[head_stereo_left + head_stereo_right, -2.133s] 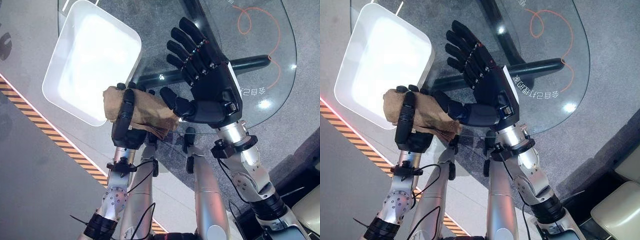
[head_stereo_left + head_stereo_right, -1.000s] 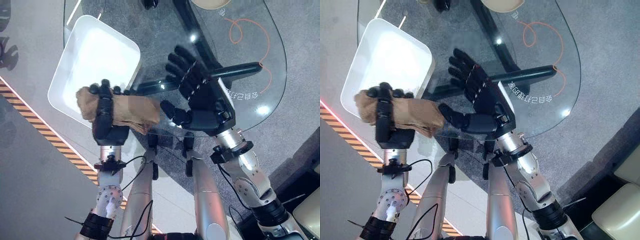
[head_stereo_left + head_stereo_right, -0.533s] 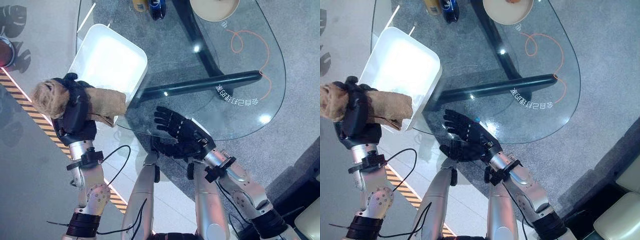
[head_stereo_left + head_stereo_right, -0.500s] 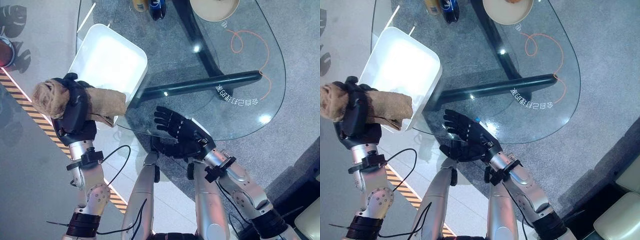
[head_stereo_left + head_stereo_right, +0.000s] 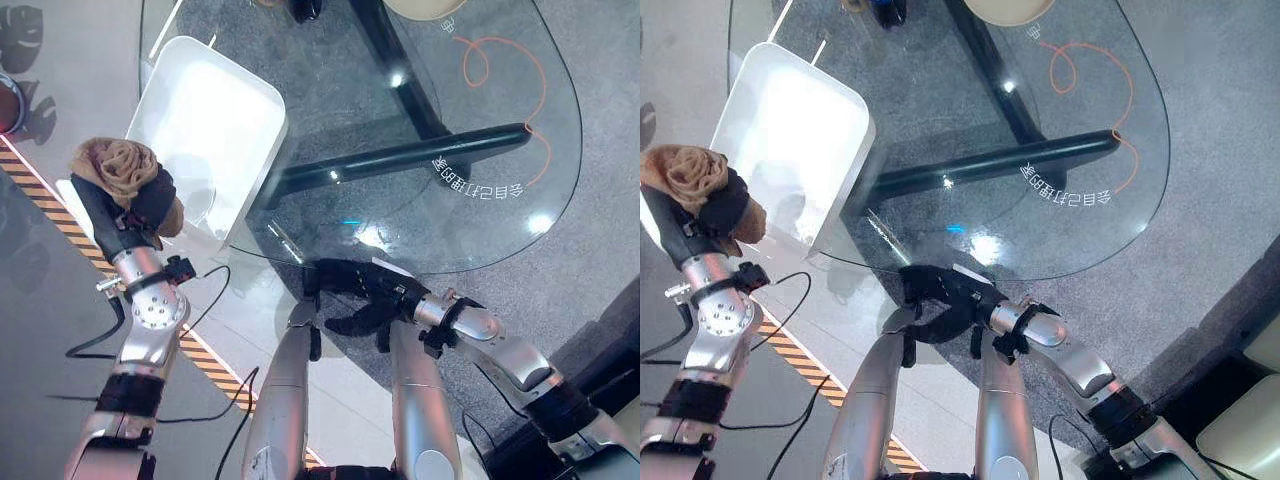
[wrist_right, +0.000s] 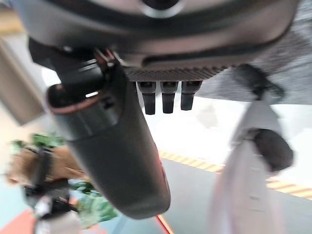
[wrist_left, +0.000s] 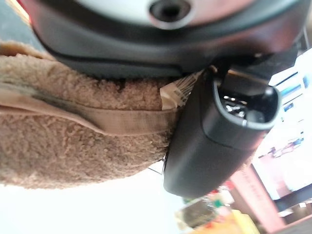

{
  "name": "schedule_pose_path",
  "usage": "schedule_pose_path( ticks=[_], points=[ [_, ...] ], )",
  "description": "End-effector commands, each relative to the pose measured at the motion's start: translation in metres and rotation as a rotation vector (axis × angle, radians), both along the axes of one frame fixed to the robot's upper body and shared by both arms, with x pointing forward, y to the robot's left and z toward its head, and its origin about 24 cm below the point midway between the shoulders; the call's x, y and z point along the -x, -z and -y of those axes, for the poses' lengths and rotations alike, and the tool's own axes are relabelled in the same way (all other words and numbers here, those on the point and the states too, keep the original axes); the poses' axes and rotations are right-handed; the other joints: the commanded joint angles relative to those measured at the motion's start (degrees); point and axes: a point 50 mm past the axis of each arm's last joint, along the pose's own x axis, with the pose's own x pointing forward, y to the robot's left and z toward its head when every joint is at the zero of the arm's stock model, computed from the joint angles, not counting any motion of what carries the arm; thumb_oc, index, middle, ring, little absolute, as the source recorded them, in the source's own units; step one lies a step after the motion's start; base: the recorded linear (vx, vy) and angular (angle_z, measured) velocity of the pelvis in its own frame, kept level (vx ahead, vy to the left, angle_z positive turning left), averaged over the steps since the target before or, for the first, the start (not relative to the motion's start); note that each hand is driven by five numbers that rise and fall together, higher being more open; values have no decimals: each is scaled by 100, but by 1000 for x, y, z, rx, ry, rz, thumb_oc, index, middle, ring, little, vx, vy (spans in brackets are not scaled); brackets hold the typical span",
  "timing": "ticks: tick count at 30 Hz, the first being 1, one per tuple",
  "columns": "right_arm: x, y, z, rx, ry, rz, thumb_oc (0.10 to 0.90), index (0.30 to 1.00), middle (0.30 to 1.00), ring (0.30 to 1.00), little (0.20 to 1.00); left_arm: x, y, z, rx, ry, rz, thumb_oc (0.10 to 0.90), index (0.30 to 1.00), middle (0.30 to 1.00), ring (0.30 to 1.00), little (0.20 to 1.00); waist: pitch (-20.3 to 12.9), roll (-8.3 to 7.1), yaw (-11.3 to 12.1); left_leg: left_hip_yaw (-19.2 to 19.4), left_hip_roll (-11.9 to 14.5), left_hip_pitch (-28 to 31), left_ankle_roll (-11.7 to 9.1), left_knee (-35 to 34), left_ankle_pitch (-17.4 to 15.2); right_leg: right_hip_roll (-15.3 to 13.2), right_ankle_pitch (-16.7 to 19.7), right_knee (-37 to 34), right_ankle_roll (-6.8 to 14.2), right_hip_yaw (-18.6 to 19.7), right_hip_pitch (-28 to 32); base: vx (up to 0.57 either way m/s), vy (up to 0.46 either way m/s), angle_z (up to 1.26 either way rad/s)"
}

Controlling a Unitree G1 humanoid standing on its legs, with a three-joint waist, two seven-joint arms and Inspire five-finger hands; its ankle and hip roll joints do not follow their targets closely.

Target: Wipe the table with a cloth and put it in the basket.

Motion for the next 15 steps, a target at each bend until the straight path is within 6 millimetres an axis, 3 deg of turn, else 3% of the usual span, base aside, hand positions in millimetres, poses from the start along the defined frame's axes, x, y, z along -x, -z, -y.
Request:
schedule_pose_path(
  ticks=[1, 6, 15],
  points=[
    [11, 2, -21, 34, -183, -63, 800, 900, 900, 900, 900, 8, -61, -20, -150, -137, 241, 100, 300, 300, 300, 200, -154, 62, -121, 232, -322, -219, 139, 586, -490, 343, 258, -573, 7, 25, -20, 35, 71, 0],
    [10, 18, -11, 153, -221, -184, 800, 900, 900, 900, 900, -2, -76, -24, -180, -185, 239, 100, 300, 300, 300, 200, -154, 30, -150, 224, -314, -339, 125, 595, -486, 339, 292, -556, 28, 50, -162, 36, 61, 0],
    [11, 32, -8, 191, -264, -272, 800, 900, 900, 900, 900, -21, -96, -22, -231, -192, 190, 100, 300, 300, 300, 200, -154, -25, -219, 202, -331, -544, 111, 628, -489, 365, 341, -519, 68, 108, -398, 27, 37, 2]
  ],
)
